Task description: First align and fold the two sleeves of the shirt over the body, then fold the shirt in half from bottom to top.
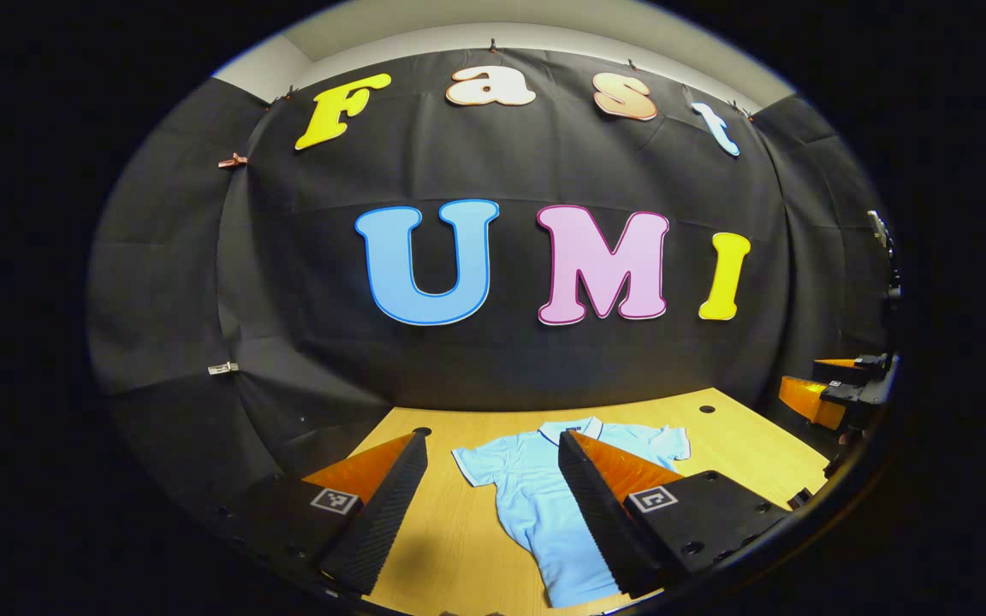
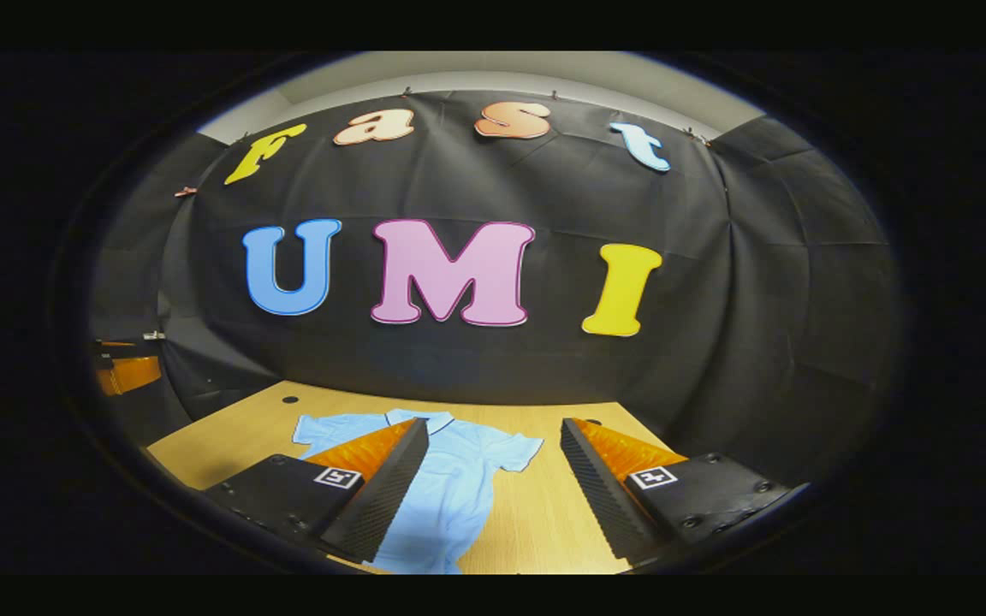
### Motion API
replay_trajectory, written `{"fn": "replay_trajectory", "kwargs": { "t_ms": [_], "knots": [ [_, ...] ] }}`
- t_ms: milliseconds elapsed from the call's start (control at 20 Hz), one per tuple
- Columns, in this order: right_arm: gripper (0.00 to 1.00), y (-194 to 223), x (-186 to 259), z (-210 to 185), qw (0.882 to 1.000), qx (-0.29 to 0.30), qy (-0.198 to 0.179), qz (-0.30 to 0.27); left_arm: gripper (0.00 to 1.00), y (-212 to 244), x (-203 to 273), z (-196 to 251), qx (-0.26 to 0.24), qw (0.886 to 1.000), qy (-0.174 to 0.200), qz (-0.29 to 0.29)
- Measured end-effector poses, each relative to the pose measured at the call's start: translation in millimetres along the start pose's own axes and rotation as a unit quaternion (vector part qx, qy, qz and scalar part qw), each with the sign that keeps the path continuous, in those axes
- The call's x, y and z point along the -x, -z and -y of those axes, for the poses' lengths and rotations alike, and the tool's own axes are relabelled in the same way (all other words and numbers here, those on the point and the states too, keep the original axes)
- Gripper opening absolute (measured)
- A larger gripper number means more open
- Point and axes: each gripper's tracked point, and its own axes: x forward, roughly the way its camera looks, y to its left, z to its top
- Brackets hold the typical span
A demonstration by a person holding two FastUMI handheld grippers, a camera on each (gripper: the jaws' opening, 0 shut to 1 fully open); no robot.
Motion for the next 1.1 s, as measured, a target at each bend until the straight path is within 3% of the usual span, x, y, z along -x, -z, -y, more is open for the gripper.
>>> {"fn": "replay_trajectory", "kwargs": {
  "t_ms": [400, 650, 850, 1100],
  "knots": [
    [0.97, 45.6, -107.1, 26.2, 0.998, 0.013, -0.013, -0.067, 0.99, 4.4, -17.0, -11.6, -0.003, 0.999, -0.035, -0.025],
    [0.98, 109.8, -196.6, 47.6, 0.989, 0.001, -0.021, -0.147, 0.99, 24.2, -37.6, -8.6, 0.005, 0.996, -0.059, -0.059],
    [0.97, 179.8, -266.6, 58.1, 0.971, -0.021, -0.028, -0.237, 0.99, 47.8, -62.5, -3.6, -0.003, 0.994, -0.075, -0.08],
    [0.97, 247.3, -333.8, 75.1, 0.962, 0.013, -0.015, -0.271, 0.99, 79.9, -101.4, 21.0, 0.001, 0.992, -0.064, -0.111]
  ]
}}
